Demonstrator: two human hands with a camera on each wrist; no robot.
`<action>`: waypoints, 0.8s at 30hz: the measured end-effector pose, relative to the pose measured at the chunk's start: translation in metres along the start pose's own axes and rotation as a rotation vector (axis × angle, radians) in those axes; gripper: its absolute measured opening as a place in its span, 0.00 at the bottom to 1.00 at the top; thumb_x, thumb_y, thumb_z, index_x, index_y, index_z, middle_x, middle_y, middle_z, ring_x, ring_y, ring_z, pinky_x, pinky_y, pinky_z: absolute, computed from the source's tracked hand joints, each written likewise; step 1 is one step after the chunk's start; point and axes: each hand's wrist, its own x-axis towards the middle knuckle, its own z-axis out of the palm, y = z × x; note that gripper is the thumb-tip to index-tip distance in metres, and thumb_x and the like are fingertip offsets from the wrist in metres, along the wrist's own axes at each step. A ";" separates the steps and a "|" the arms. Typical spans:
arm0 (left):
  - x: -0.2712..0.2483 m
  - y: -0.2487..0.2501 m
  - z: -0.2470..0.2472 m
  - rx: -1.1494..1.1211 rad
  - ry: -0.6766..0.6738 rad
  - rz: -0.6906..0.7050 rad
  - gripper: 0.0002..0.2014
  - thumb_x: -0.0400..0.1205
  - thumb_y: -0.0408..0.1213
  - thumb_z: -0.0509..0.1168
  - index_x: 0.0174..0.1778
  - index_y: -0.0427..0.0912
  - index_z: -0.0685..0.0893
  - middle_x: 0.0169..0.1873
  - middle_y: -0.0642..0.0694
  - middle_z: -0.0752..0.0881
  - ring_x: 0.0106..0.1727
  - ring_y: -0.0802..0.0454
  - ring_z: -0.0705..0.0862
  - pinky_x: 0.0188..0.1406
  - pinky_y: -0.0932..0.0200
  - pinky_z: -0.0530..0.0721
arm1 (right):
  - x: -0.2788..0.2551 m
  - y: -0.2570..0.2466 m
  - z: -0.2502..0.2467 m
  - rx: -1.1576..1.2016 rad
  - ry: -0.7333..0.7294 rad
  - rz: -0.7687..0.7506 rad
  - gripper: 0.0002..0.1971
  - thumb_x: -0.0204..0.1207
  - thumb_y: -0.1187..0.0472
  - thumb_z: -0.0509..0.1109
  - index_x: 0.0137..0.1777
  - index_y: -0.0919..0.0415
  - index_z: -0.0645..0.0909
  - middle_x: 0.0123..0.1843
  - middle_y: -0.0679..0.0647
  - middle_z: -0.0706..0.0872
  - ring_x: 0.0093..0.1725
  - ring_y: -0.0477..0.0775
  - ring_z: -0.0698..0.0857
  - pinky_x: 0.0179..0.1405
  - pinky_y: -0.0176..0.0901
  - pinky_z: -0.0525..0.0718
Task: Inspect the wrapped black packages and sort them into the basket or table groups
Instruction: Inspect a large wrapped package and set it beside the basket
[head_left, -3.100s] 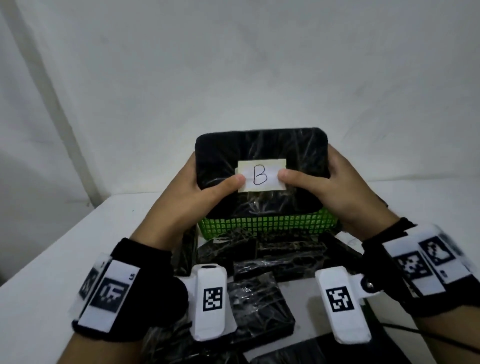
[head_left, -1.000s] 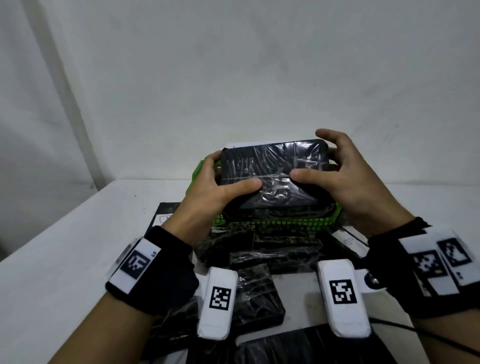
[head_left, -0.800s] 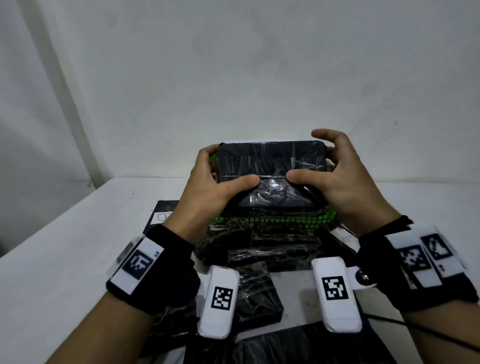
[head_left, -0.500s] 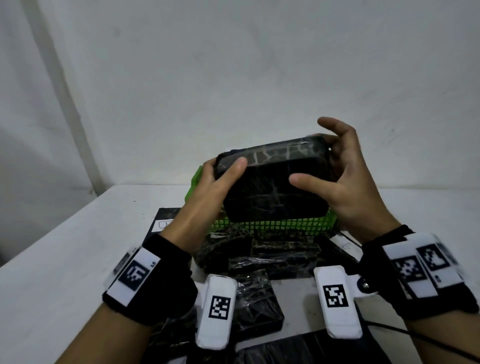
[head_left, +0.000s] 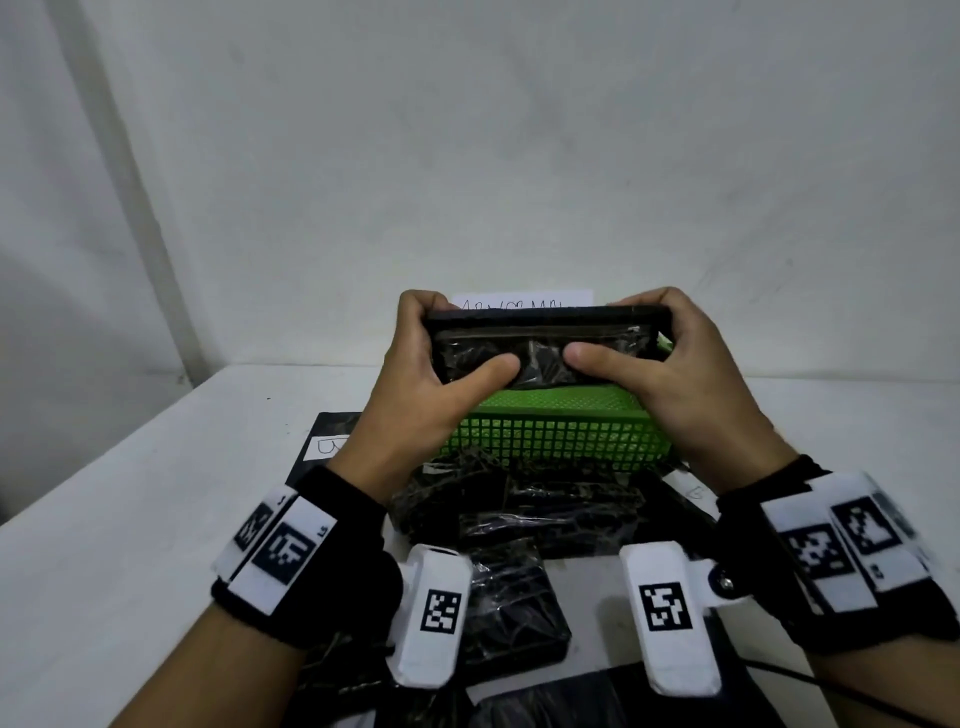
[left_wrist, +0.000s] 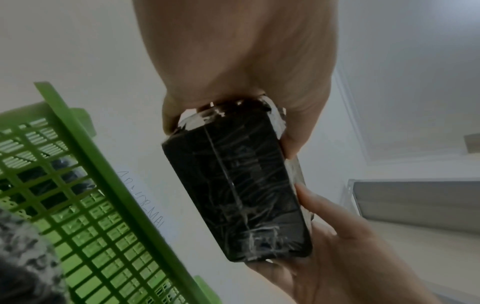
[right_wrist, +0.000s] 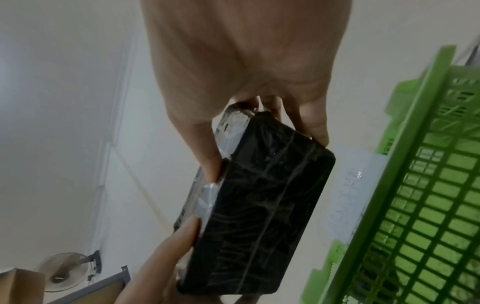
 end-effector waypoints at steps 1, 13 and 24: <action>0.000 0.001 0.001 0.000 0.011 0.016 0.22 0.77 0.34 0.76 0.54 0.47 0.66 0.46 0.52 0.80 0.46 0.60 0.84 0.54 0.51 0.87 | -0.001 -0.001 0.001 -0.023 0.018 -0.022 0.27 0.63 0.49 0.86 0.58 0.55 0.80 0.50 0.43 0.88 0.48 0.37 0.87 0.54 0.41 0.85; 0.009 0.013 -0.016 -0.174 0.067 -0.160 0.26 0.81 0.53 0.68 0.77 0.59 0.75 0.70 0.55 0.81 0.67 0.59 0.82 0.66 0.54 0.81 | -0.005 -0.006 0.004 -0.163 0.088 -0.329 0.32 0.57 0.40 0.84 0.57 0.52 0.75 0.66 0.45 0.81 0.65 0.46 0.83 0.62 0.55 0.87; 0.004 0.009 -0.018 -0.175 -0.056 -0.114 0.36 0.78 0.25 0.71 0.80 0.55 0.70 0.71 0.49 0.82 0.65 0.51 0.87 0.55 0.58 0.88 | 0.006 0.014 0.008 0.135 -0.012 0.144 0.56 0.50 0.36 0.82 0.83 0.35 0.63 0.77 0.48 0.79 0.72 0.53 0.83 0.72 0.60 0.82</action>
